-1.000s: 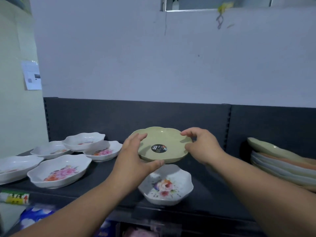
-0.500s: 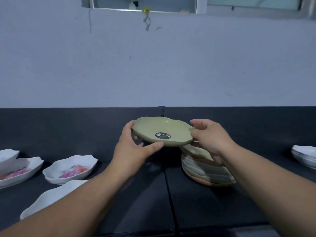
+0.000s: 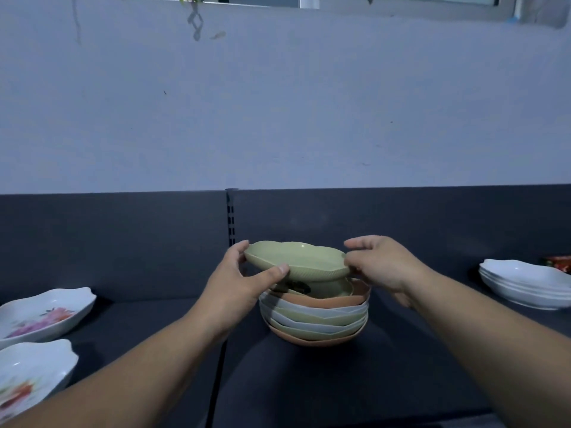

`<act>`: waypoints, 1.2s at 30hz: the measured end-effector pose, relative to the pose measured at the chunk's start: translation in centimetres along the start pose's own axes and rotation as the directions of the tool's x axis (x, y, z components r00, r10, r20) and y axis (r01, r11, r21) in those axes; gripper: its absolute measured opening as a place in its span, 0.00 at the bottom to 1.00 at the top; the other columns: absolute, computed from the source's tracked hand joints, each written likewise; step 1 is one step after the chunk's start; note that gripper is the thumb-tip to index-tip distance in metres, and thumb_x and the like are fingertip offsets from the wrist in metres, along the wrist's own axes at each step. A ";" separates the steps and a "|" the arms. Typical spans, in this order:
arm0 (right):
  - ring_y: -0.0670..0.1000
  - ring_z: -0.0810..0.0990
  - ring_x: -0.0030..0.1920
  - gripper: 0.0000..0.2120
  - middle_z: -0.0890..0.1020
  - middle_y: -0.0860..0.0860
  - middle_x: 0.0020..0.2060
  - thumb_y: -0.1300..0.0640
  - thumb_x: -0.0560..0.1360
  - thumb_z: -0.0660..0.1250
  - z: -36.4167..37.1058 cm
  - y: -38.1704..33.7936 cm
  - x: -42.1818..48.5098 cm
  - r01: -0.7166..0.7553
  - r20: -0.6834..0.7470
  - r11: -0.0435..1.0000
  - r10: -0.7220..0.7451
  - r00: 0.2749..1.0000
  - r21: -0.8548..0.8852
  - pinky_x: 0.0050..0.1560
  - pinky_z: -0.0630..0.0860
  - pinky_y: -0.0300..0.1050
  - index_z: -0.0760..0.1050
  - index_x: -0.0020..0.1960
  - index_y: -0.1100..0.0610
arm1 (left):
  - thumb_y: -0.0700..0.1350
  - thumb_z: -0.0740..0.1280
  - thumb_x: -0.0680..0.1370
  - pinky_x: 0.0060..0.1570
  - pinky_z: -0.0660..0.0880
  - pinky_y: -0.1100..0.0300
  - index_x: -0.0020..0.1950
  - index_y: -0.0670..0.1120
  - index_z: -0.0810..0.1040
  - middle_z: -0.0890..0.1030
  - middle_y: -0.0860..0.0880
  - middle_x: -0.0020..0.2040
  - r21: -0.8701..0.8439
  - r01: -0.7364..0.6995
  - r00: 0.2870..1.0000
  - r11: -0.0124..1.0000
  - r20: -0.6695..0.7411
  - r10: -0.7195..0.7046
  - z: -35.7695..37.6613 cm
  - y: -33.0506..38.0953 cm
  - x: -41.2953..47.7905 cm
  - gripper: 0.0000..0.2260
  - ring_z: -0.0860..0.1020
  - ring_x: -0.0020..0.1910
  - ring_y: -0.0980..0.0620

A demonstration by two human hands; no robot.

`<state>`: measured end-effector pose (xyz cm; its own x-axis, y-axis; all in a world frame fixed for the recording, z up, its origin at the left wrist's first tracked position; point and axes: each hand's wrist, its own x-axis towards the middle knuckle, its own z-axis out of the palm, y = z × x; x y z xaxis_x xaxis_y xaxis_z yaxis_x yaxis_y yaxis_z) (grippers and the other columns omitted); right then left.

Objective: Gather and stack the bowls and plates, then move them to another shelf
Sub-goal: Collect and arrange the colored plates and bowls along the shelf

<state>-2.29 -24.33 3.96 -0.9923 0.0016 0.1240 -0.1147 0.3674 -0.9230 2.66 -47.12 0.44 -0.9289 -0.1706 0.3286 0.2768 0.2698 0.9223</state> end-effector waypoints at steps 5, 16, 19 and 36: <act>0.51 0.81 0.54 0.24 0.82 0.52 0.54 0.57 0.70 0.70 -0.7 1.4 0.6 -0.027 0.030 0.997 0.029 0.999 -0.076 0.61 0.77 0.48 0.76 0.65 0.54 | 0.57 0.77 0.66 0.65 0.69 0.57 0.74 0.54 0.62 0.73 0.57 0.66 0.022 0.060 0.998 0.998 0.029 -0.060 1.8 -0.6 -0.3 0.41 0.73 0.63 0.57; 0.50 0.77 0.61 0.31 0.77 0.51 0.64 0.53 0.70 0.72 -0.4 2.2 0.3 0.000 0.091 0.983 0.017 0.996 -0.182 0.61 0.72 0.42 0.70 0.71 0.55 | 0.45 0.75 0.71 0.38 0.70 0.77 0.66 0.56 0.66 0.78 0.63 0.51 0.091 0.119 0.988 0.989 0.090 -0.127 3.0 -0.7 -0.8 0.27 0.76 0.42 0.74; 0.50 0.78 0.59 0.31 0.76 0.51 0.64 0.53 0.71 0.72 -0.3 2.1 0.0 0.020 0.098 0.981 -0.001 0.995 -0.194 0.58 0.73 0.42 0.69 0.72 0.54 | 0.43 0.74 0.72 0.39 0.71 0.77 0.67 0.56 0.66 0.79 0.63 0.50 0.089 0.120 0.987 0.989 0.093 -0.129 3.0 -0.6 -1.0 0.28 0.76 0.40 0.76; 0.42 0.78 0.54 0.14 0.78 0.41 0.60 0.51 0.73 0.69 5.0 -2.2 -4.6 0.376 0.128 0.895 -0.355 0.926 -0.240 0.54 0.72 0.37 0.77 0.58 0.42 | 0.54 0.75 0.69 0.65 0.65 0.64 0.74 0.55 0.64 0.68 0.55 0.72 0.320 0.063 0.997 0.945 0.020 -0.073 -1.9 0.6 -5.3 0.36 0.67 0.69 0.60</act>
<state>2.29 -29.83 3.58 -0.8843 -0.2481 0.3954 -0.4645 0.5524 -0.6922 8.23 -47.80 -0.33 -0.9512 -0.1713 0.2566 0.1247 0.5474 0.8275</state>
